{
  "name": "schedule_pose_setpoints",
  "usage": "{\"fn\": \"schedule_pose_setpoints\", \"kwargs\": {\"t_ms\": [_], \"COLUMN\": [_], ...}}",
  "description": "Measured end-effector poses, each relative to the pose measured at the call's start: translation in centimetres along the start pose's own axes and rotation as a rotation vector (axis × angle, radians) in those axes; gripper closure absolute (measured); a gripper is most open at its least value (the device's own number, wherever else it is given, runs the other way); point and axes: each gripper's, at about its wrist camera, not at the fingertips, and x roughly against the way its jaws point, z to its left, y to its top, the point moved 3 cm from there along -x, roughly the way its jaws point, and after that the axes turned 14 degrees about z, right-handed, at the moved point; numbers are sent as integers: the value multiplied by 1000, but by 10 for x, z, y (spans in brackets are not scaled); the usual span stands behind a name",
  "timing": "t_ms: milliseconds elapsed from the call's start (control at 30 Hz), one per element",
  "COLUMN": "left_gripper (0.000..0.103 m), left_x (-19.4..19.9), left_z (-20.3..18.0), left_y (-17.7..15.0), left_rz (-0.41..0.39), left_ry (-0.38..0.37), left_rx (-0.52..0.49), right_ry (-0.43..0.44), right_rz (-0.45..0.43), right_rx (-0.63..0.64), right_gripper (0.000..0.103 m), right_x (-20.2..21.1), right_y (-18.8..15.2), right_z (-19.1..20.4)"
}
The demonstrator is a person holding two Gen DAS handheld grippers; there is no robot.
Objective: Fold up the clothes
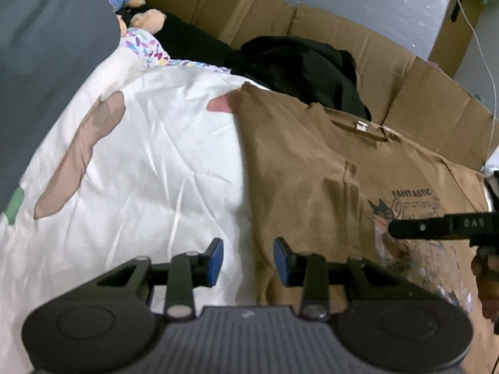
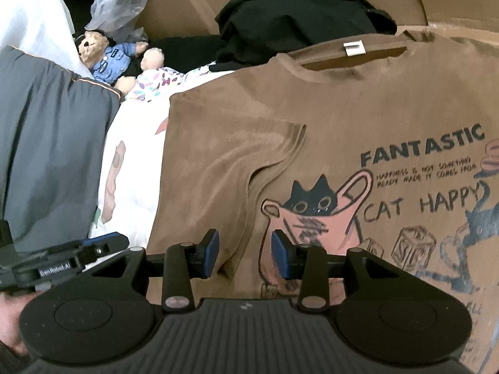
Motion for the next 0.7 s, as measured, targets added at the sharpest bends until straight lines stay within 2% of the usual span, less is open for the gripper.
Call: {"fn": "schedule_pose_setpoints", "kwargs": {"t_ms": [233, 367, 467, 533, 567, 600, 700], "left_gripper": [65, 67, 76, 89, 91, 92, 96], "left_x": [-19, -32, -37, -38, -38, -39, -40], "left_z": [-14, -10, -6, -2, 0, 4, 15], "left_y": [-17, -21, -22, -24, -25, -26, -31], "left_rz": [29, 42, 35, 33, 31, 30, 28], "left_ry": [15, 24, 13, -7, -12, -23, -60], "left_rx": [-46, -27, -14, 5, 17, 39, 111], "right_ry": [16, 35, 42, 55, 66, 67, 56], "right_rz": [26, 53, 54, 50, 52, 54, 56], "right_rx": [-7, -15, -35, -37, -35, -33, -41], "right_gripper": [61, 61, 61, 67, 81, 89, 98], "right_x": [-13, -28, -36, -41, -43, -45, -48], "right_y": [-11, -17, -16, -16, -16, -17, -24], "right_z": [8, 17, 19, 19, 19, 20, 22]}}
